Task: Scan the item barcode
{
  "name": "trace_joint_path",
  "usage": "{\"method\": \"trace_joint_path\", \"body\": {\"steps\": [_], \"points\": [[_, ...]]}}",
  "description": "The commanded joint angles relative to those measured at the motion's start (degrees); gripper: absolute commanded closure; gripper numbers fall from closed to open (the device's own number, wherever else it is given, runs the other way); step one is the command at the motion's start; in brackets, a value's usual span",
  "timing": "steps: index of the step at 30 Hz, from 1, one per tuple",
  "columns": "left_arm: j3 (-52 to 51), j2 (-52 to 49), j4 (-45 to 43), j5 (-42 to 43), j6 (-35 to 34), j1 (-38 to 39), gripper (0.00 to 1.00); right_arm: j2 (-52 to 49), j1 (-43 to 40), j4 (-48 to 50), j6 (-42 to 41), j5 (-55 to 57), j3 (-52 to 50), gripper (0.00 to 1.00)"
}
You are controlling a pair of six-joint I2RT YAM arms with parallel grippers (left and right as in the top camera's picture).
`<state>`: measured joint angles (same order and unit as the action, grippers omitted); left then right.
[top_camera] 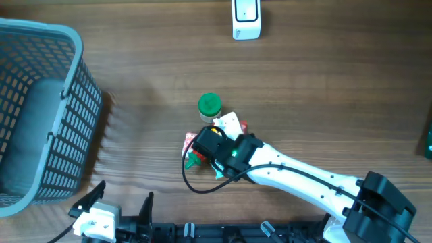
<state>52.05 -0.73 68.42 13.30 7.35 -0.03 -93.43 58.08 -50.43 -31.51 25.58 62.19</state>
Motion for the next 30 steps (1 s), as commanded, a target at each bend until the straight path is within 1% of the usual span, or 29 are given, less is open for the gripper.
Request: {"method": "trace_joint_path", "body": {"steps": [1, 3, 5, 6, 7, 8, 9, 10, 12, 14, 15, 16, 17, 18, 20, 22, 25, 27, 28, 29, 30], "points": [[-0.1, 0.5, -0.2, -0.1, -0.3, 0.3, 0.0, -0.1, 0.1, 2.9, 3.1, -0.1, -2.6, 0.83], [-0.1, 0.5, -0.2, -0.1, -0.3, 0.3, 0.0, -0.1, 0.1, 3.3, 2.7, -1.0, -2.8, 0.9], [-0.1, 0.5, -0.2, -0.1, -0.3, 0.3, 0.0, -0.1, -0.3, 3.5, -6.0, -1.5, -2.4, 0.78], [-0.1, 0.5, -0.2, -0.1, -0.3, 0.3, 0.0, 0.1, -0.8, 3.0, -10.3, -1.5, -1.9, 0.67], [-0.1, 0.5, -0.2, -0.1, -0.3, 0.3, 0.0, 1.1, -2.6, 1.7, -15.2, -2.2, -0.9, 0.52], [-0.1, 0.5, -0.2, -0.1, -0.3, 0.3, 0.0, 1.6, -3.7, 1.8, -16.2, -2.8, -0.6, 0.5], [-0.1, 0.5, -0.2, -0.1, -0.3, 0.3, 0.0, 2.0, -5.4, 2.2, -19.2, -3.5, -0.6, 0.49], [-0.1, 0.5, -0.2, -0.1, -0.3, 0.3, 0.0, 1.7, -6.8, 2.8, -19.8, -4.8, -0.6, 0.5], [-0.1, 0.5, -0.2, -0.1, -0.3, 0.3, 0.0, -0.7, -8.4, 5.8, -18.4, -5.2, -0.6, 0.5], [-0.1, 0.5, -0.2, -0.1, -0.3, 0.3, 0.0, -3.0, -8.5, 9.9, -11.3, -7.5, -0.6, 0.49], [-0.1, 0.5, -0.2, -0.1, -0.3, 0.3, 0.0, -3.6, -8.4, 10.6, -10.7, -8.1, -0.6, 0.44], [-0.1, 0.5, -0.2, -0.1, -0.3, 0.3, 0.0, -3.6, -8.8, 10.5, -13.5, -8.1, -0.6, 0.43], [-0.1, 0.5, -0.2, -0.1, -0.3, 0.3, 0.0, -3.6, -10.3, 10.8, -18.7, -9.8, -0.6, 0.45], [-0.1, 0.5, -0.2, -0.1, -0.3, 0.3, 0.0, -3.8, -11.7, 11.4, -19.9, -12.5, -0.6, 0.5], [-0.1, 0.5, -0.2, -0.1, -0.3, 0.3, 0.0, -4.3, -13.2, 12.9, -19.2, -17.2, -0.6, 0.56], [-0.1, 0.5, -0.2, -0.1, -0.3, 0.3, 0.0, -4.6, -12.9, 12.8, -16.2, -17.3, -0.6, 0.59], [-0.1, 0.5, -0.2, -0.1, -0.3, 0.3, 0.0, -4.6, -12.3, 12.0, -12.3, -16.6, -0.6, 0.57], [-0.1, 0.5, -0.2, -0.1, -0.3, 0.3, 0.0, -4.6, -12.2, 11.8, -7.0, -15.8, -0.6, 0.58], [-0.1, 0.5, -0.2, -0.1, -0.3, 0.3, 0.0, -4.6, -11.7, 11.5, -4.2, -14.4, -0.5, 0.55], [-0.1, 0.5, -0.2, -0.1, -0.3, 0.3, 0.0, -4.6, -10.6, 10.4, -2.6, -12.9, -0.2, 0.49], [-0.1, 0.5, -0.2, -0.1, -0.3, 0.3, 0.0, -4.6, -9.8, 9.6, -2.0, -12.3, 0.2, 0.47]]}}
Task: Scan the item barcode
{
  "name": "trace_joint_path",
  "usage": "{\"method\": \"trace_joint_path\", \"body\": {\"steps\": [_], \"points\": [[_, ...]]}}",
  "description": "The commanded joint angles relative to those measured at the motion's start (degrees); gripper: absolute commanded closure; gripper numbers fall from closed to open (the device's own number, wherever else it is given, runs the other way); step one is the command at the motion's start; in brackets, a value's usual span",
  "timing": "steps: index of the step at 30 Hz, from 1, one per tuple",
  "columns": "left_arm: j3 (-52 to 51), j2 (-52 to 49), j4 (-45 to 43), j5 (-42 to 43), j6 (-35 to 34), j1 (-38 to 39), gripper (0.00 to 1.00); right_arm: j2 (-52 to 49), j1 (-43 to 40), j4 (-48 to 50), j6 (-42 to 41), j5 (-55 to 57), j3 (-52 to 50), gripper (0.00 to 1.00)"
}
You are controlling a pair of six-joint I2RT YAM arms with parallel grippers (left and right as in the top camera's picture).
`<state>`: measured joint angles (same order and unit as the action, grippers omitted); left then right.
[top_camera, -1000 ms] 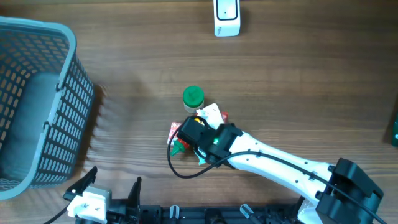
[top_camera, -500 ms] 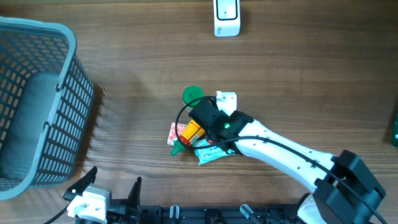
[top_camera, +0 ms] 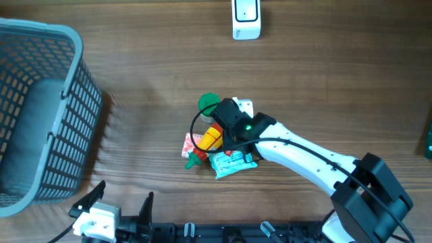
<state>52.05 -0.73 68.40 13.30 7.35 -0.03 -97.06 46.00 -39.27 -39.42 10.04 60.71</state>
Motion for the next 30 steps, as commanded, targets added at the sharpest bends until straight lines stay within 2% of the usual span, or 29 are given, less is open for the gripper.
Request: {"method": "trace_joint_path", "body": {"steps": [1, 6, 11, 14, 19, 22, 25, 27, 30], "points": [[-0.1, 0.5, -0.1, -0.1, -0.3, 0.3, 0.0, -1.0, 3.8, -2.4, 7.0, 4.3, 2.1, 0.46], [-0.1, 0.5, -0.2, -0.1, -0.3, 0.3, 0.0, -1.0, 16.2, -3.1, 8.0, 16.8, 2.3, 0.33], [-0.1, 0.5, -0.2, -0.1, -0.3, 0.3, 0.0, -5.7, 17.3, 0.9, 11.0, 17.5, 2.3, 0.38], [-0.1, 0.5, -0.2, -0.1, -0.3, 0.3, 0.0, -9.7, 17.3, 0.3, 10.9, 21.0, 2.3, 0.38], [-0.1, 0.5, -0.1, -0.1, -0.3, 0.3, 0.0, -10.4, 16.7, 0.0, 7.9, 22.2, 2.3, 0.4], [-0.1, 0.5, -0.2, -0.1, -0.3, 0.3, 0.0, -10.4, 15.5, 0.1, 7.9, 20.9, 2.3, 0.59], [-0.1, 0.5, -0.2, -0.1, -0.3, 0.3, 0.0, -10.4, 14.5, 0.2, 8.7, 19.5, 2.3, 0.95], [-0.1, 0.5, -0.2, -0.1, -0.3, 0.3, 0.0, -10.3, 14.4, -0.6, 9.6, 17.2, 4.3, 0.96], [-0.1, 0.5, -0.2, -0.1, -0.3, 0.3, 0.0, -7.3, 14.3, -7.6, 9.2, 11.2, 12.4, 0.96]]}}
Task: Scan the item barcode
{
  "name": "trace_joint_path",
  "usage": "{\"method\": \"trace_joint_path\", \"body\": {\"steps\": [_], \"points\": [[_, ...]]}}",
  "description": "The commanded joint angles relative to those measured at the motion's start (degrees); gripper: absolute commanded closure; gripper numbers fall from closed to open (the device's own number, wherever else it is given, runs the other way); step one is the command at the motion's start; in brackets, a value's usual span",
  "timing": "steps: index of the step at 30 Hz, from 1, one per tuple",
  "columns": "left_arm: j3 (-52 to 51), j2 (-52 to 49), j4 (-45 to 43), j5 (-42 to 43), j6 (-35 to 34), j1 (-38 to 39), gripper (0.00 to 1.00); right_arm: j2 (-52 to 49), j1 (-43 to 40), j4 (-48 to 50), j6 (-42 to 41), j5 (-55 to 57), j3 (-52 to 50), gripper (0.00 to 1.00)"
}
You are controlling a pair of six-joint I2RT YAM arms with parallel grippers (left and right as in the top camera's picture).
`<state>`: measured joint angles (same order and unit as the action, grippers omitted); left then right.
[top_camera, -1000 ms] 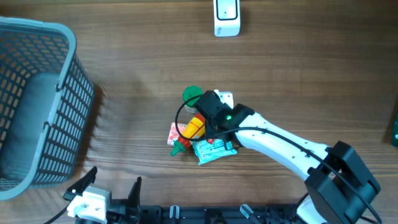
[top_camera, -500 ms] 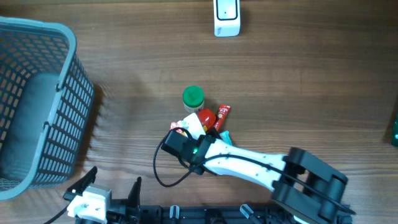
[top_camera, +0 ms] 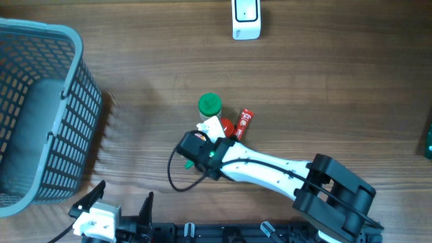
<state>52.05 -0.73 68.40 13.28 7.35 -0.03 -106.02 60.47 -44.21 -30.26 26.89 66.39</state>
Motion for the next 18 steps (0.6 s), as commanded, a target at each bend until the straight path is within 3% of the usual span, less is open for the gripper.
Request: {"method": "trace_joint_path", "body": {"steps": [1, 3, 7, 12, 18], "points": [[-0.1, 0.5, -0.1, -0.1, -0.3, 0.3, 0.0, 3.6, -0.5, -4.7, 0.1, -8.6, 9.1, 0.96], [-0.1, 0.5, -0.2, -0.1, -0.3, 0.3, 0.0, 8.7, -2.0, -6.3, 0.1, -14.8, 10.9, 0.96], [-0.1, 0.5, -0.2, -0.1, -0.3, 0.3, 0.0, 19.7, -10.1, -8.3, 1.2, -38.4, 10.9, 0.96], [-0.1, 0.5, -0.1, -0.1, -0.3, 0.3, 0.0, 22.9, -17.6, 0.4, -1.4, -64.1, 10.9, 0.96], [-0.1, 0.5, -0.1, -0.1, -0.3, 0.3, 0.0, 22.9, -18.9, -0.3, -6.3, -63.7, 4.2, 0.96]]}}
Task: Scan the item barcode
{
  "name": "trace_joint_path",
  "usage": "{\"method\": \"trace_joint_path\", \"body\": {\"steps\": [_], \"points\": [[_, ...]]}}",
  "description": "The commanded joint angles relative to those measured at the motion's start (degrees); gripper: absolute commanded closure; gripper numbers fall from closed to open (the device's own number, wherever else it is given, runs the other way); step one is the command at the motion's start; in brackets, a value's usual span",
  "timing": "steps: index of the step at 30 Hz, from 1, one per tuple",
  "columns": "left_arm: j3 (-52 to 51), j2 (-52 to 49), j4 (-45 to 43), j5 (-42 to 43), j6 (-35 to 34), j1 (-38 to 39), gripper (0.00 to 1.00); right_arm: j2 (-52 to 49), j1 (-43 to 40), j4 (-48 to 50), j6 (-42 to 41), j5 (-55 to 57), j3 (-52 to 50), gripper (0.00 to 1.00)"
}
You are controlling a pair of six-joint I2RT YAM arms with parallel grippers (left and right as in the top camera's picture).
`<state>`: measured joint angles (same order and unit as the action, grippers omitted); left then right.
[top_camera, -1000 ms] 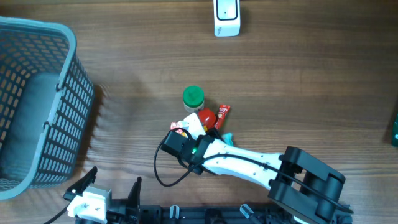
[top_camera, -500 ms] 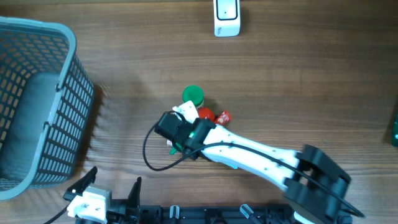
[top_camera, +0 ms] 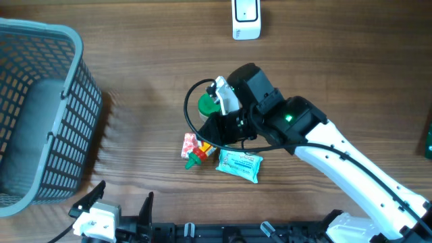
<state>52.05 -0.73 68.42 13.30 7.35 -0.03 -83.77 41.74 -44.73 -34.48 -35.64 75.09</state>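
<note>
Several small items lie in a pile at the table's middle: a teal packet (top_camera: 237, 165), a pink-red packet (top_camera: 188, 144) and an orange-yellow bottle with a green tip (top_camera: 200, 156). A green-capped bottle (top_camera: 206, 105) shows half hidden behind the arm. My right gripper (top_camera: 217, 101) is raised high over the pile, its fingers hidden under the wrist body; a white piece shows at its tip. The white barcode scanner (top_camera: 246, 19) stands at the far edge. My left gripper (top_camera: 118, 201) rests at the near edge, its fingers spread.
A grey mesh basket (top_camera: 67, 101) fills the left side. A black cable loops from the right wrist over the pile. The right arm's white link runs to the lower right corner.
The right arm has risen from low at the pile's near left to high above it. It now hides the red bar and red item; the teal packet shows again.
The right gripper was low at the pile's near side, then over its far side by the green cap, then low at its near left with a red bar showing. Now it stands high over the pile. The left arm has not moved.
</note>
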Motion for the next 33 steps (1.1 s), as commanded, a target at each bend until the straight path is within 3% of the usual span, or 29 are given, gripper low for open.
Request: {"method": "trace_joint_path", "body": {"steps": [1, 5, 13, 22, 27, 33], "points": [[-0.1, 0.5, -0.2, -0.1, -0.3, 0.3, 0.0, 0.6, -0.6, 0.8, -2.3, 0.1, -6.6, 0.96], [-0.1, 0.5, -0.2, -0.1, -0.3, 0.3, 0.0, 0.5, -3.5, 8.2, -3.3, -5.4, -13.2, 0.96], [-0.1, 0.5, -0.2, -0.1, -0.3, 0.3, 0.0, 0.5, -10.3, 6.6, -1.6, -5.2, -13.7, 0.96], [-0.1, 0.5, -0.2, -0.1, -0.3, 0.3, 0.0, 0.5, -15.3, -13.0, 1.1, 15.6, -13.7, 0.96], [-0.1, 0.5, -0.2, -0.1, -0.3, 0.3, 0.0, 0.5, -19.7, -14.6, 8.7, 15.1, -13.7, 0.96], [-0.1, 0.5, -0.2, -0.1, -0.3, 0.3, 0.0, 0.5, -19.6, -14.0, 8.8, 15.2, -21.2, 0.96]]}}
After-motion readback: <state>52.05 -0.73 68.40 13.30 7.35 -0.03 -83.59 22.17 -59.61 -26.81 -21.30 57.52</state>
